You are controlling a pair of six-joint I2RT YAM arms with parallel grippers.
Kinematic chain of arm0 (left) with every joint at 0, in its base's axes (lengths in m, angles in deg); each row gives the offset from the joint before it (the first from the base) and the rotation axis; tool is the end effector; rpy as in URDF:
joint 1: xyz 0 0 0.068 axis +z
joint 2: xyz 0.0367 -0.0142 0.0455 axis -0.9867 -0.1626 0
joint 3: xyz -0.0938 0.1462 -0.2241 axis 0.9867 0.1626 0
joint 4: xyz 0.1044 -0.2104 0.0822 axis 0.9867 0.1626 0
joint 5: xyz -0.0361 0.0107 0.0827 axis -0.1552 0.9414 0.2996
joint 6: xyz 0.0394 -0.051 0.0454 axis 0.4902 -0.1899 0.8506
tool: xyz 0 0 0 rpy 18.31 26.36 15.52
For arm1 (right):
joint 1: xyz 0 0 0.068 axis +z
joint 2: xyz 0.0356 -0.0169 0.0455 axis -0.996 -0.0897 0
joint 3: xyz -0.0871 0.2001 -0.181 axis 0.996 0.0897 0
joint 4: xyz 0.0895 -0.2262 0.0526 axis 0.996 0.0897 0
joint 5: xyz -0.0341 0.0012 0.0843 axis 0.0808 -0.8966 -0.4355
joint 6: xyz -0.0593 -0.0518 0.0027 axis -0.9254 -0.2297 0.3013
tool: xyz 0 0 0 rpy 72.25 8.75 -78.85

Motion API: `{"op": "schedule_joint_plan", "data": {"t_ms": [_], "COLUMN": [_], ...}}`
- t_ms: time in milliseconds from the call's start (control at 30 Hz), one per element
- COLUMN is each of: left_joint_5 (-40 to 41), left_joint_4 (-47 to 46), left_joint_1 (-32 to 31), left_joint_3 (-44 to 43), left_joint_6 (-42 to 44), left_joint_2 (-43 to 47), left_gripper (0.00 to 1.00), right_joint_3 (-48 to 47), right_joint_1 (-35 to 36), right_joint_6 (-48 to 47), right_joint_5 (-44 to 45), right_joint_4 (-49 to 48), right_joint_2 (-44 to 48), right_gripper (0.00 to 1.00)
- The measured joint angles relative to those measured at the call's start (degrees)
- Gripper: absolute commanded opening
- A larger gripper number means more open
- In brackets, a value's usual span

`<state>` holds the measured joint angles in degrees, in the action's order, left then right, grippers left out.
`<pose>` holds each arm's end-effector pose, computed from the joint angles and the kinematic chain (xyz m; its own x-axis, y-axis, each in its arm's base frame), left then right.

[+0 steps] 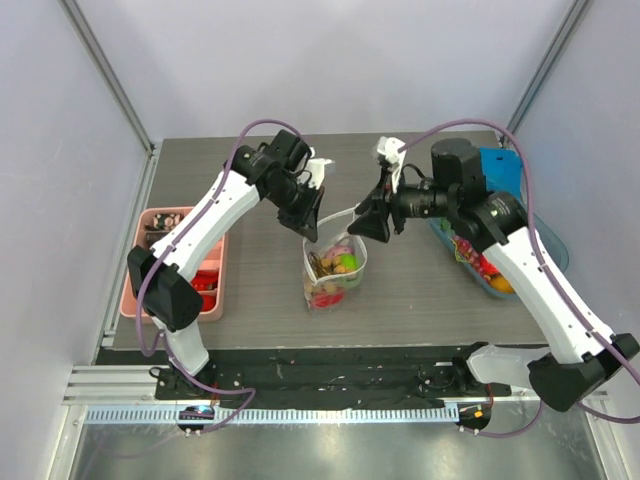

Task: Place the food in the zip-top bag and seal the zipper
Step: Adjust the zipper food storage bag at the center of the board, then adjust the fake fruit in the zipper food storage bag.

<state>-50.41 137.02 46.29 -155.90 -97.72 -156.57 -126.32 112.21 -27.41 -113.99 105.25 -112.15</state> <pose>0.2819 -0.2253 0.3387 -0.8523 0.3880 -0.3509 0.5147 0.7420 -0.4296 0.2038 0.1580 0.4261 -0.2526 -0.2641 -0.9308 -0.9327 0.3226 0.1616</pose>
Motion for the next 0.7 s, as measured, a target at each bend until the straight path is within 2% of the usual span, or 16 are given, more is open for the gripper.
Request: {"op": "schedule_joint_plan", "data": {"t_ms": [167,267,533,700], "left_joint_5": [-0.66,-0.76,-1.22,-1.46], "left_joint_4": [-0.11,-0.11,-0.13,-0.15], "left_joint_1": [0.59,0.70,0.70,0.70], "left_joint_3": [0.00,-0.02,-0.09,-0.09], "left_joint_6": [-0.42,-0.46,-0.52,-0.57], "left_joint_2": [0.00,-0.02,-0.02,-0.02], "left_gripper": [0.00,0.00,0.00,0.00], "right_joint_3": [2.43,4.37,7.41,7.52], "right_joint_1": [10.47,14.23,18.40,19.50], "right_joint_6": [-1.44,-2.32,-2.93,-3.13], "right_joint_5": [1.44,3.26,9.86,12.24], "right_joint_4": [-5.11,-6.29,-10.38,-13.07], "right_joint_2": [0.31,-2.38,-7.37,-7.76], "right_gripper": [0.57,0.57,0.52,0.42]}}
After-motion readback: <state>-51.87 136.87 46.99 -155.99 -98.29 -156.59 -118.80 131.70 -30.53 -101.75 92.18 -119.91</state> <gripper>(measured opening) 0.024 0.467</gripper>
